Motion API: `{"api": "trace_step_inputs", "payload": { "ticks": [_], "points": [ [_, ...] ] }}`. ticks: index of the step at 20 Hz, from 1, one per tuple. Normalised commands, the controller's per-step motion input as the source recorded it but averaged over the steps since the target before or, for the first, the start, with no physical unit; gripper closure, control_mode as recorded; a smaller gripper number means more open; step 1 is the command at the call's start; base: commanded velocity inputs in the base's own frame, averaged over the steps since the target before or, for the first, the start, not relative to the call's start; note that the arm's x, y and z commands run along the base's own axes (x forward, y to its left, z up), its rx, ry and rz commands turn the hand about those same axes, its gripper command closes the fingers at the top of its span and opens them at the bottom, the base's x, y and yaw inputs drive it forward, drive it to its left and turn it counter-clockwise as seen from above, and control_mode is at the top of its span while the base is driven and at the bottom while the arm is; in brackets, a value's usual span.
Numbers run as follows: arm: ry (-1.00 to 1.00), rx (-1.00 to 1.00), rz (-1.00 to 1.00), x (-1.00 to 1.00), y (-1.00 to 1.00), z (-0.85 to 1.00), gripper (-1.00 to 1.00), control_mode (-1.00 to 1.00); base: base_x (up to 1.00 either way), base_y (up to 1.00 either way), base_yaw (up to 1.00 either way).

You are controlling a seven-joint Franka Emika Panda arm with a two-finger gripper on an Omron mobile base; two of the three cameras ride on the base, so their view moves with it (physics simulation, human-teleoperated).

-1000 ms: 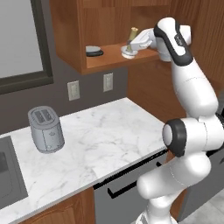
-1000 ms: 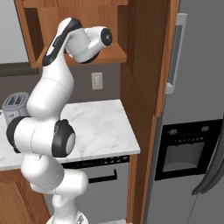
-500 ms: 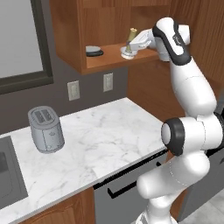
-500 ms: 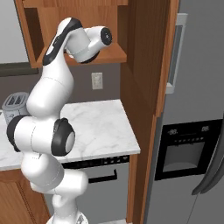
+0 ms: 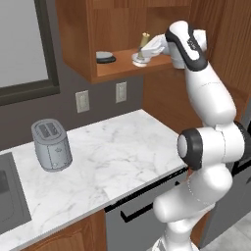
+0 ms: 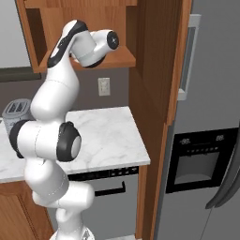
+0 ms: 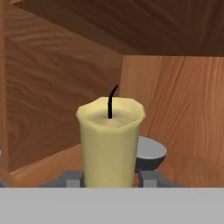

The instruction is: Pick the candle and candle from the dining table and place them in the open cabinet. Close the cabinet after placing the objects.

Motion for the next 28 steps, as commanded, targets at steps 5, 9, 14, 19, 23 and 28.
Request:
{"api": "trace_step_inputs", "payload": {
  "ticks": [5,9,14,19,23,28],
  "points": [
    [0.0,0.0,-0.03,0.45,0.08,0.0,1.0,-1.0,0.0,0.0,0.0],
    [0.0,0.0,-0.04,0.5,0.07,0.0,1.0,-1.0,0.0,0.0,0.0],
    [0.0,0.0,-0.04,0.53,0.07,0.0,1.0,-1.0,0.0,0.0,0.0],
    [0.0,0.0,-0.05,0.54,0.1,0.0,1.0,-1.0,0.0,0.0,0.0],
    [0.0,0.0,-0.03,0.35,0.02,-0.01,1.0,-1.0,0.0,0.0,0.0],
    [0.03,0.0,-0.01,0.31,0.0,-0.1,1.0,-1.0,0.0,0.0,0.0]
  ]
}}
